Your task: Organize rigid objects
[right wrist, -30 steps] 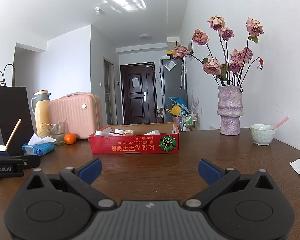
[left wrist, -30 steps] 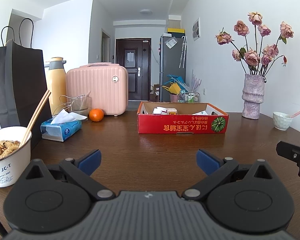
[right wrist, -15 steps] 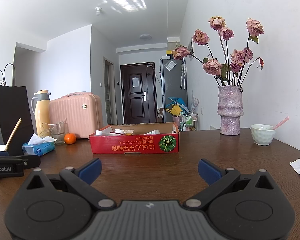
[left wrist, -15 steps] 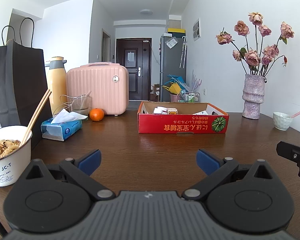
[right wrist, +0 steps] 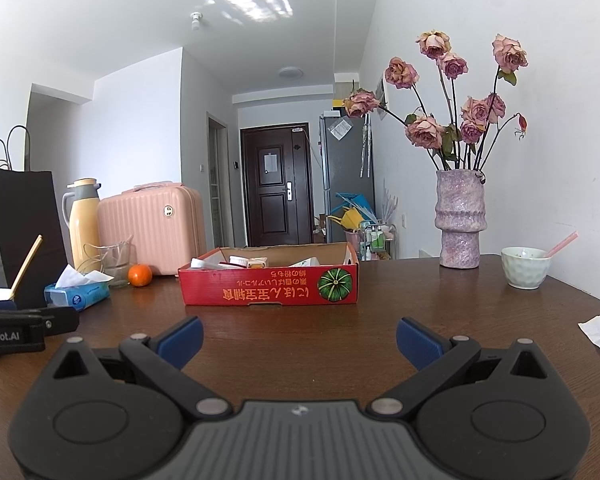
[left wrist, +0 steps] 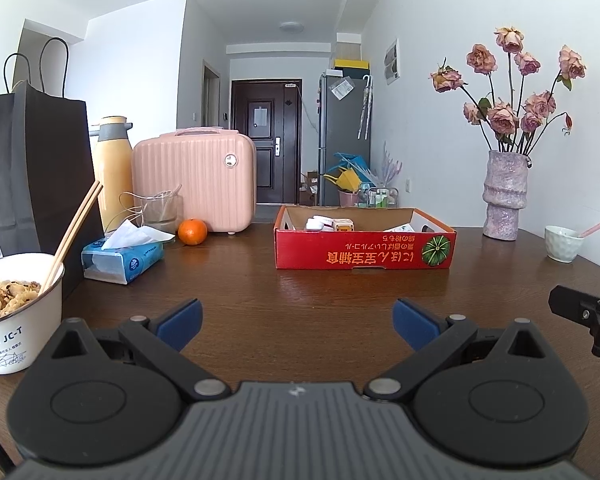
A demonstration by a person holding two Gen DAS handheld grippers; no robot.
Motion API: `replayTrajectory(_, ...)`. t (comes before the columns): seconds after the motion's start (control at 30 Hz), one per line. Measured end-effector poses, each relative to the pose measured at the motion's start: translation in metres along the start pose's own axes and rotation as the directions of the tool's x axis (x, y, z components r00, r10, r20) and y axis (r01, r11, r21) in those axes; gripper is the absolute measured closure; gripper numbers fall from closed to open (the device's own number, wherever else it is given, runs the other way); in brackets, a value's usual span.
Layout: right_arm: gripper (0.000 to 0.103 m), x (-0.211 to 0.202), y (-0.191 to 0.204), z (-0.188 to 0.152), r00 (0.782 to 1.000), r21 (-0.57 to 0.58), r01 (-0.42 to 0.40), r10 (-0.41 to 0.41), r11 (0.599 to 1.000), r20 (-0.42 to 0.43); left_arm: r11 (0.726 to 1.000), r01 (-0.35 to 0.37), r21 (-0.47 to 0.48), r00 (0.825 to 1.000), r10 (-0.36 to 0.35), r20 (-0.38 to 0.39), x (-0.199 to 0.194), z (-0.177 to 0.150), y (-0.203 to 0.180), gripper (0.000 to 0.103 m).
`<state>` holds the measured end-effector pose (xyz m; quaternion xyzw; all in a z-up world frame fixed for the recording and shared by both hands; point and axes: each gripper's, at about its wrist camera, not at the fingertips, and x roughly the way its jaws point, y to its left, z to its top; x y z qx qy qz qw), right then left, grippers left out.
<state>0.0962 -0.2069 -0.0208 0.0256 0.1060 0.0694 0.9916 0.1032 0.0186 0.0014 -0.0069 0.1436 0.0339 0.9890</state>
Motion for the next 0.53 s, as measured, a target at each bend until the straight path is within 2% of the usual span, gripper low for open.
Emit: replayTrajectory(0.53, 0.000, -0.0001, 0.0006, -0.0005, 1.000, 0.000, 0.001, -0.001, 1.000, -0.002, 1.000, 0.003, 0.005, 1.000, -0.003, 0.006, -0.0004, -0.0041, -0.0012, 0.000)
